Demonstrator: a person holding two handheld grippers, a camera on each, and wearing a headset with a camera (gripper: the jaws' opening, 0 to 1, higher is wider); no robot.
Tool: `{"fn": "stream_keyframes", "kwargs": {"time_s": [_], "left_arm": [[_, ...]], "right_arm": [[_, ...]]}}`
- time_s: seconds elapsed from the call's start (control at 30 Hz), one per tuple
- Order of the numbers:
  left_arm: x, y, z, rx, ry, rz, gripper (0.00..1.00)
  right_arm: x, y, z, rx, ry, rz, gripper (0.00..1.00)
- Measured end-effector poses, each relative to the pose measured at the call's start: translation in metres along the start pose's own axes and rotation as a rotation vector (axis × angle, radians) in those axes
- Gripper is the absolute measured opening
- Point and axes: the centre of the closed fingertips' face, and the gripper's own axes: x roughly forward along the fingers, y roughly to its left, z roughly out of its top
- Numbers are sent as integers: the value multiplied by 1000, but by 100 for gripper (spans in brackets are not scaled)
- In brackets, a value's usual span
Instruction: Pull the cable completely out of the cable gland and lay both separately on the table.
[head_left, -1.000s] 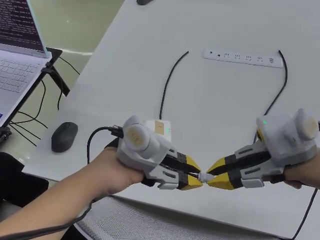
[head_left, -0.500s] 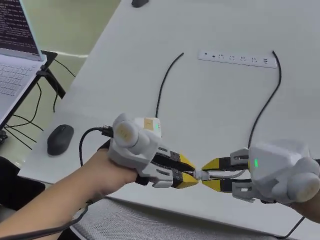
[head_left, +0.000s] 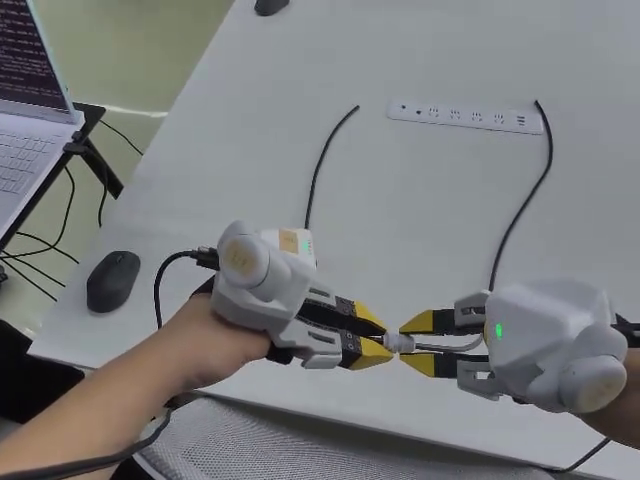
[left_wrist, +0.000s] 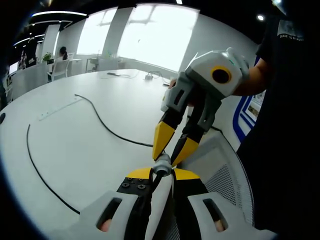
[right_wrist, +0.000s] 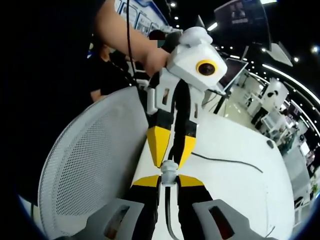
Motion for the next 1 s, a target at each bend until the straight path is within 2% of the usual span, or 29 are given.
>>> {"fn": "stream_keyframes", "kwargs": {"time_s": [0.2,0.4,0.47,0.57,0.67,0.73,0.87,1.0], "left_arm": [[-1,1,1,-1,-7,4,15],[-3,3,6,-1,-25,11,14],[-5,4,8,-8,-37,14,14],[-9,7,16,-24,-73,22,14],[-13,9,26,-31,-105,34,14],[-16,12,32,-34,-124,42,14],[-18,15,39,-26,-134,55,14],[-18,18,44,-15,-136,63,14]], "right_arm": [[-1,-5,1,47,-7,-13,11],[-20,-21,9,229,-86,-77,18],[-32,-32,6,303,-107,-124,19],[-39,-37,0,363,-108,-153,19],[-36,-35,-3,338,-80,-165,19],[-34,-35,-3,309,-61,-193,18],[-30,-39,6,279,-60,-230,18],[-28,-43,5,239,-30,-257,10]]}}
